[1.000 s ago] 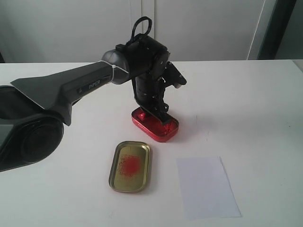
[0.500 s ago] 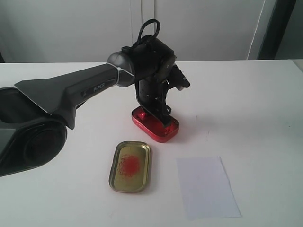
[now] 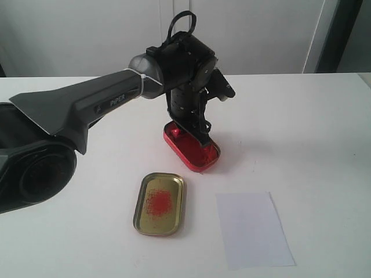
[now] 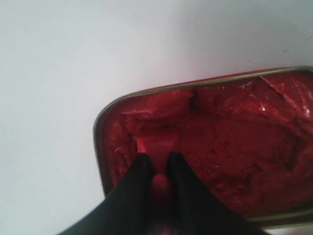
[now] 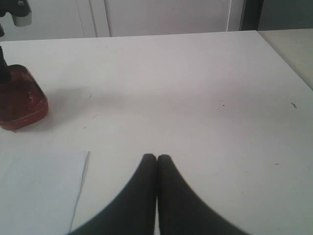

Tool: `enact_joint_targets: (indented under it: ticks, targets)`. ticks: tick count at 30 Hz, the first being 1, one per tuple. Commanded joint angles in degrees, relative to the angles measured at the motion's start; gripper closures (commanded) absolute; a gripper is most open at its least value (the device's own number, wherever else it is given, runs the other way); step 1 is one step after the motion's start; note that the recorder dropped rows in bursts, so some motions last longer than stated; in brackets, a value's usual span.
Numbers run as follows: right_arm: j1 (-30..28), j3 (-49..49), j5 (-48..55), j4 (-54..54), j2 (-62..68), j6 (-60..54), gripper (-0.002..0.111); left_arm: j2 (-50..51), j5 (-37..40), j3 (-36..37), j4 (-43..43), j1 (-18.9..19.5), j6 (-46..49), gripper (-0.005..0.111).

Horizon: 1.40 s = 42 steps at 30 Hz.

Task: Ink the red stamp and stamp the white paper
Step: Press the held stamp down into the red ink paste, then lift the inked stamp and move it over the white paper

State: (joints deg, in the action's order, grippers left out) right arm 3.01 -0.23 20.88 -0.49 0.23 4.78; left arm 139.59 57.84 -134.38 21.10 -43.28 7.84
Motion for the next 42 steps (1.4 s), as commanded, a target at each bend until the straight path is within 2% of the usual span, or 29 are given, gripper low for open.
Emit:
enact_joint_targets:
  ticks: [1,17,30,34,42]
  targets:
    - [-0.32,0.23,-0.81,-0.46,-0.23,0.00,0.108,-1.92,0.81,-0.59,0.82,-0.26,-0.53,0.107]
    - [-0.32,0.23,-0.81,-0.46,-0.23,0.00,0.108,-3.34,2.04,0.03,-0.81,-0.26,-0.53,0.107]
    - [-0.32,0.23,-0.81,-0.46,-0.23,0.00,0.108,-5.59,12.12,0.03,-15.35,-0.49,1.18,0.107]
    - [-0.32,0.23,-0.81,-0.46,-0.23,0.00,0.108,-5.59,12.12,0.03,-15.64,-2.68,1.18,0.107]
    - [-0.32,0.23,-0.81,-0.46,-0.23,0.00,0.108,-5.59,12.12,0.03,-15.62,-9.47,2.42,0.107]
